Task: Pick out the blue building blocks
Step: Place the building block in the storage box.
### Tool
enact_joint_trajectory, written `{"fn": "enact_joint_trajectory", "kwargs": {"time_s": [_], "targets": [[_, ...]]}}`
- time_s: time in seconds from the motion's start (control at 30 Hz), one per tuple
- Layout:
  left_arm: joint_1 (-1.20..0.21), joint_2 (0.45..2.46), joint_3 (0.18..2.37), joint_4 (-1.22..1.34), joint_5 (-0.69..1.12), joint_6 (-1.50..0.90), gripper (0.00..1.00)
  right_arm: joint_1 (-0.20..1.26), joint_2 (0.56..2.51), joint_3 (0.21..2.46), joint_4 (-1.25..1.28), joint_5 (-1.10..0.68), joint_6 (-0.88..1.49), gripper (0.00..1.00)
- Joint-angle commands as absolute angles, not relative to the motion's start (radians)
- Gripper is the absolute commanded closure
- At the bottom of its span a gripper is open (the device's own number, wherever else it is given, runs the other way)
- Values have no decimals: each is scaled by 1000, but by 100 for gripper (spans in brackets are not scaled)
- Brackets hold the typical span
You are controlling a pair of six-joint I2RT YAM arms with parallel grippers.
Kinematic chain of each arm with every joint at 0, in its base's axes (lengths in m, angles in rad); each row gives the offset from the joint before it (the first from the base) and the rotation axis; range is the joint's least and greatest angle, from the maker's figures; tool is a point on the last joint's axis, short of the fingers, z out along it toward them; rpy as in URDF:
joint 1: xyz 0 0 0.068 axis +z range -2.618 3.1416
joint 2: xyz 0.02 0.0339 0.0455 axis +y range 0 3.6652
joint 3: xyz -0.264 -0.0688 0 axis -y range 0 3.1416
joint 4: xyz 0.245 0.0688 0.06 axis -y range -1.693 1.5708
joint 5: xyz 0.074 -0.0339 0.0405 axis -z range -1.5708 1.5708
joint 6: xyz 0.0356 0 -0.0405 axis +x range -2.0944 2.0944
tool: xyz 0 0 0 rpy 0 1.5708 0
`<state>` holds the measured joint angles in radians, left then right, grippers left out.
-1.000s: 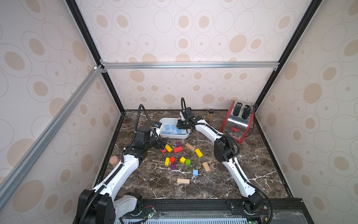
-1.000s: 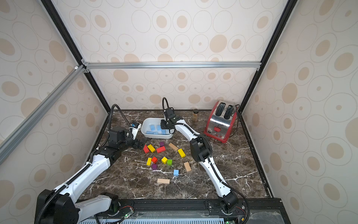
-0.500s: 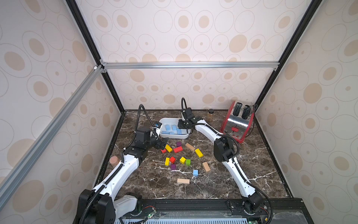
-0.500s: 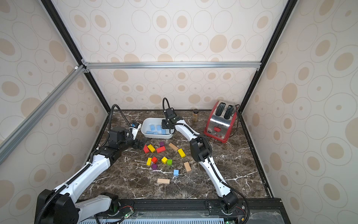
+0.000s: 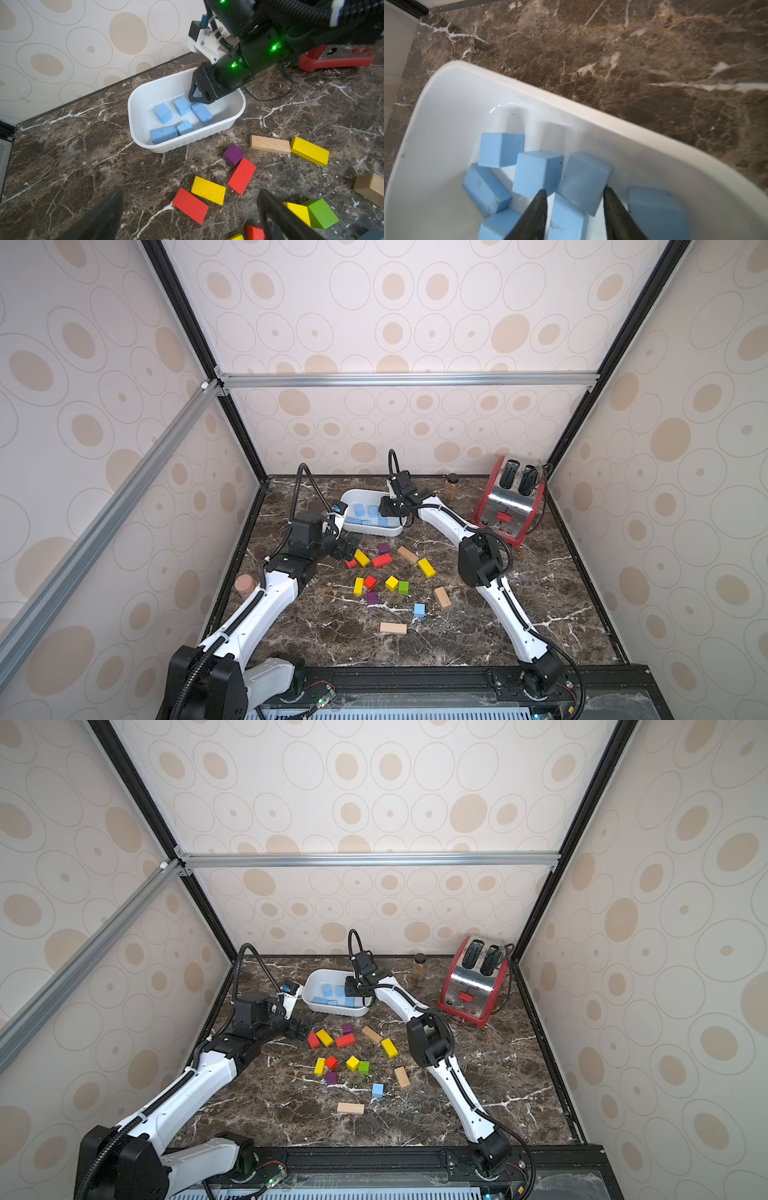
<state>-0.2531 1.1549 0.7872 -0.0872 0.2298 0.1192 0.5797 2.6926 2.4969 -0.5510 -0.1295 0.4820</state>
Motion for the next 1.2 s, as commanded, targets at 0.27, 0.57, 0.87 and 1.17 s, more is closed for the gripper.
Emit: {"fn": "enact_joint_trajectory", "kwargs": {"time_s": [0.27, 0.57, 0.87, 1.17], "targets": [[-247, 1105, 813, -94, 248, 132, 1, 582, 2586, 2467, -577, -178, 471, 39], [-244, 1060, 796, -109, 247, 135, 1, 583, 2539, 2430, -572, -201, 468, 35], [-247, 1024, 807, -148, 247, 158, 1, 598, 2481, 2410, -586, -243, 423, 24], [-247, 958, 826, -246, 248, 216, 1, 605, 2276, 2211, -598, -216, 349, 13]]}}
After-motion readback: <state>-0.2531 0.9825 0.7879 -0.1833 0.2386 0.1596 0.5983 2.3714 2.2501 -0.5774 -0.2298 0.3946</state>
